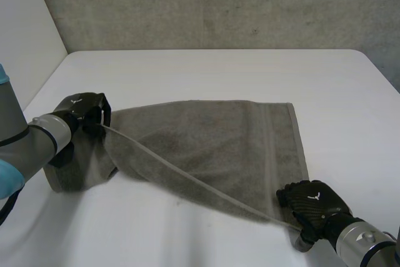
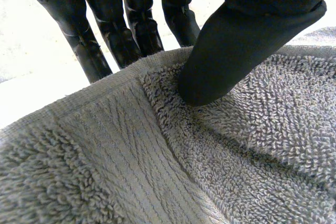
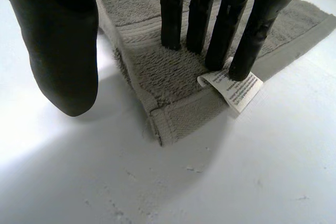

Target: Fold the towel.

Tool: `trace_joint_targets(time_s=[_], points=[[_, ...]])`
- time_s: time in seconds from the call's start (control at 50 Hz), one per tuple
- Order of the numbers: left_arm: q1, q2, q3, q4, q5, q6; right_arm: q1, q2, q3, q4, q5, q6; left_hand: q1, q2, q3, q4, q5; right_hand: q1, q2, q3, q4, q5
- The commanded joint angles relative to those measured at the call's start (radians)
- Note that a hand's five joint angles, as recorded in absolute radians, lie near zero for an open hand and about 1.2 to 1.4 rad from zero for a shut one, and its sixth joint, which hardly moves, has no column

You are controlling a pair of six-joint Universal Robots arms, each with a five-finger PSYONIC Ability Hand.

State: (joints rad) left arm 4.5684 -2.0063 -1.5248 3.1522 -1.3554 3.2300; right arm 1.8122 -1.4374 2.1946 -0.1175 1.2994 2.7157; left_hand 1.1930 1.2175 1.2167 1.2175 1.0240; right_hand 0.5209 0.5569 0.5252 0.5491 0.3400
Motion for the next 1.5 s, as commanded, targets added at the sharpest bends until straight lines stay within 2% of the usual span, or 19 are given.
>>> trace_joint_targets(time_s=[0.02,0.1,0.2,0.24,0.26,0.28,0.54,0.72,0.78,0.82,0.84,0.86,0.96,1.1,1.14,1.16,1.18,1.38,1.5], points=[[0.0,-0.006,0.003,0.003,-0.025,-0.001,-0.001,0.003,0.001,-0.01,0.004,-0.001,0.203,0.179,0.18,0.179,0.198,0.042,0.006,0.038,0.014,0.049],[0.0,-0.008,0.003,0.003,-0.028,0.001,-0.002,0.009,-0.001,-0.021,0.006,-0.004,0.203,0.179,0.18,0.179,0.198,0.131,0.095,0.126,0.103,0.137],[0.0,-0.008,0.002,0.003,-0.028,-0.001,-0.005,0.008,-0.003,-0.048,0.011,-0.004,0.203,0.179,0.18,0.179,0.198,0.392,0.356,0.388,0.364,0.398],[0.0,-0.008,-0.003,0.003,-0.028,-0.001,-0.005,0.006,-0.004,-0.073,0.012,-0.002,0.203,0.179,0.18,0.179,0.198,0.655,0.619,0.65,0.627,0.661],[0.0,-0.008,-0.003,0.003,-0.028,-0.001,-0.005,0.006,-0.004,-0.073,0.012,-0.002,0.203,0.179,0.18,0.179,0.198,0.656,0.62,0.652,0.628,0.663],[0.0,-0.006,-0.008,0.002,-0.028,-0.001,-0.011,0.003,-0.007,-0.082,0.014,0.004,0.203,0.179,0.18,0.179,0.198,0.873,0.837,0.869,0.845,0.879],[-0.003,0.046,-0.132,0.002,-0.014,0.008,-0.18,-0.107,-0.03,-0.119,-0.006,0.006,0.203,0.179,0.18,0.179,0.198,0.875,0.839,0.871,0.847,0.882],[0.0,0.066,-0.196,0.005,-0.014,0.01,-0.388,-0.113,-0.101,-0.103,-0.106,-0.001,0.203,0.179,0.18,0.179,0.198,0.875,0.839,0.871,0.847,0.882],[-0.002,0.075,-0.232,0.005,-0.014,0.01,-0.438,-0.113,-0.113,-0.102,-0.135,-0.002,0.054,0.029,0.03,0.029,0.048,0.875,0.839,0.871,0.847,0.882],[-0.008,0.09,-0.273,0.006,-0.014,0.01,-0.45,-0.113,-0.118,-0.102,-0.144,-0.002,-0.188,-0.213,-0.212,-0.213,-0.194,0.875,0.839,0.871,0.847,0.882],[-0.008,0.09,-0.273,0.006,-0.014,0.01,-0.455,-0.113,-0.122,-0.1,-0.15,-0.002,-0.19,-0.214,-0.213,-0.214,-0.195,0.875,0.839,0.871,0.847,0.882],[-0.011,0.1,-0.291,0.006,-0.014,0.01,-0.455,-0.113,-0.122,-0.1,-0.15,-0.002,-0.306,-0.33,-0.33,-0.33,-0.312,0.875,0.839,0.871,0.847,0.882],[-0.014,0.132,-0.34,0.011,-0.016,0.011,-0.458,-0.112,-0.125,-0.1,-0.152,-0.002,-0.357,-0.382,-0.381,-0.382,-0.363,0.875,0.839,0.871,0.847,0.882],[-0.002,0.192,-0.394,0.026,-0.018,0.013,-0.456,-0.112,-0.128,-0.074,-0.158,-0.004,-0.257,-0.282,-0.281,-0.282,-0.263,0.875,0.839,0.871,0.847,0.882],[0.003,0.222,-0.416,0.029,-0.016,0.011,-0.455,-0.113,-0.13,-0.065,-0.158,-0.004,0.081,0.057,0.058,0.057,0.076,0.875,0.839,0.871,0.847,0.882],[0.003,0.222,-0.416,0.029,-0.016,0.011,-0.455,-0.113,-0.13,-0.059,-0.158,-0.004,0.083,0.059,0.06,0.059,0.078,0.875,0.839,0.871,0.847,0.882],[0.004,0.234,-0.425,0.031,-0.016,0.011,-0.455,-0.113,-0.13,-0.059,-0.158,-0.004,0.202,0.178,0.178,0.178,0.196,0.875,0.839,0.871,0.847,0.882],[0.046,0.374,-0.492,0.052,-0.014,0.011,-0.458,-0.166,-0.134,-0.022,-0.161,-0.007,0.203,0.179,0.18,0.179,0.198,0.875,0.839,0.871,0.847,0.882],[0.139,0.568,-0.564,0.049,0.002,0.011,-0.464,-0.248,-0.177,0.107,-0.207,-0.059,0.203,0.179,0.18,0.179,0.198,0.875,0.839,0.871,0.847,0.882]])
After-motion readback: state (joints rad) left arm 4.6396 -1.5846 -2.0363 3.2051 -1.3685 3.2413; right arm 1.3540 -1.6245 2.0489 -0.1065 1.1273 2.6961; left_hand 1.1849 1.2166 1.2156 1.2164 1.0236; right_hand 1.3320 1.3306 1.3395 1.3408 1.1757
